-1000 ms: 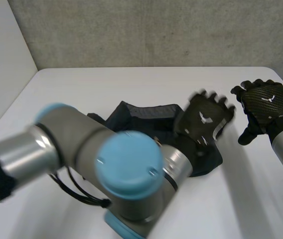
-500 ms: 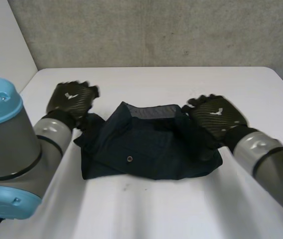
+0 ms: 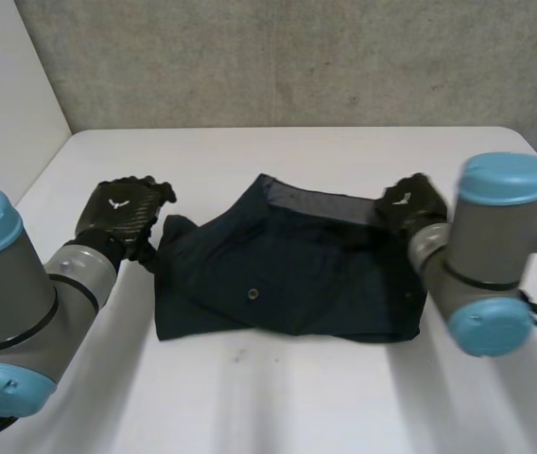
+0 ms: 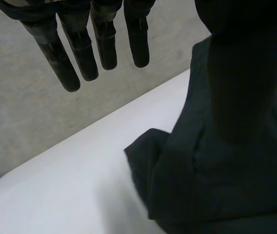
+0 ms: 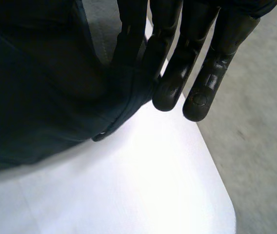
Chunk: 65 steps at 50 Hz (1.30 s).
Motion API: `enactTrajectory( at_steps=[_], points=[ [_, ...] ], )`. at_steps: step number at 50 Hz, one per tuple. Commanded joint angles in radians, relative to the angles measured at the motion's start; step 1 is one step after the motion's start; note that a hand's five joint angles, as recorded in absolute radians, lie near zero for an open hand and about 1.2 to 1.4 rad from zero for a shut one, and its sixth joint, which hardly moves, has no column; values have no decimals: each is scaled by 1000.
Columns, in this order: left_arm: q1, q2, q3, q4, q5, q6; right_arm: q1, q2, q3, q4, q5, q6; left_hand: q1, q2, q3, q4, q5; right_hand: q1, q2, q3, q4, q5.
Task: Fold the shorts.
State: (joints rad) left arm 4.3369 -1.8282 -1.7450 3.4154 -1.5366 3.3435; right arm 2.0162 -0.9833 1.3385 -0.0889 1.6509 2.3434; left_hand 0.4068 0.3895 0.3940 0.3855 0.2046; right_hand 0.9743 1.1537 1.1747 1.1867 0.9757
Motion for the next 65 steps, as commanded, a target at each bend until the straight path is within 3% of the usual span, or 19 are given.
enactTrajectory(
  at_steps=[1, 7, 8, 11, 17, 21, 30, 39, 44, 46, 52, 60, 65],
  points=[
    [-2, -65, 22, 4, 85, 13, -137, -215, 227, -6, -63, 13, 27, 44, 40, 48, 55, 422, 243, 222, 210, 246],
    [-2, -167, 79, 10, 84, 16, -206, -238, 254, 78, -53, -27, 27, 44, 40, 48, 55, 411, 232, 211, 199, 235],
    [-2, -187, 94, 12, 84, 16, -209, -251, 248, 99, -60, -21, 27, 44, 40, 48, 55, -65, -245, -266, -278, -241],
    [0, -210, 116, 12, 84, 16, -206, -284, 240, 91, -65, 8, 24, 41, 37, 45, 52, -800, -979, -1000, -1012, -976],
    [0, -270, 171, 36, 81, 17, -100, -377, 130, 69, -69, 149, 24, 41, 37, 45, 52, -795, -975, -996, -1008, -971],
    [10, -287, 182, 42, 78, 16, -19, -324, -30, 92, -111, 284, 24, 41, 37, 45, 52, -792, -972, -993, -1005, -968],
    [40, -235, 127, 42, 81, 14, 131, 82, -488, 239, -319, 489, 27, 44, 40, 48, 55, -766, -946, -967, -979, -942],
    [79, -117, 70, 67, 85, -1, 127, 447, -872, 369, -341, 623, 21, 38, 34, 42, 49, -696, -875, -896, -908, -872],
    [83, -88, 45, 114, 85, -3, 127, 525, -935, 410, -335, 623, 12, 30, 25, 34, 40, -596, -776, -797, -809, -772],
    [81, -85, 41, 120, 87, -1, 127, 529, -935, 416, -335, 623, 3, 21, 16, 25, 31, -488, -667, -688, -700, -664],
    [81, -88, 39, 122, 89, -1, 128, 490, -923, 477, -339, 623, -2, 15, 10, 19, 25, 421, 242, 221, 209, 245],
    [81, -98, 58, 122, 90, 4, 131, 240, -782, 495, -355, 588, -82, -64, -69, -60, -54, 422, 243, 222, 210, 246],
    [76, -111, 79, 124, 105, 5, 136, 39, -610, 492, -355, 426, -181, -164, -169, -160, -154, 422, 243, 222, 210, 246]
  ],
)
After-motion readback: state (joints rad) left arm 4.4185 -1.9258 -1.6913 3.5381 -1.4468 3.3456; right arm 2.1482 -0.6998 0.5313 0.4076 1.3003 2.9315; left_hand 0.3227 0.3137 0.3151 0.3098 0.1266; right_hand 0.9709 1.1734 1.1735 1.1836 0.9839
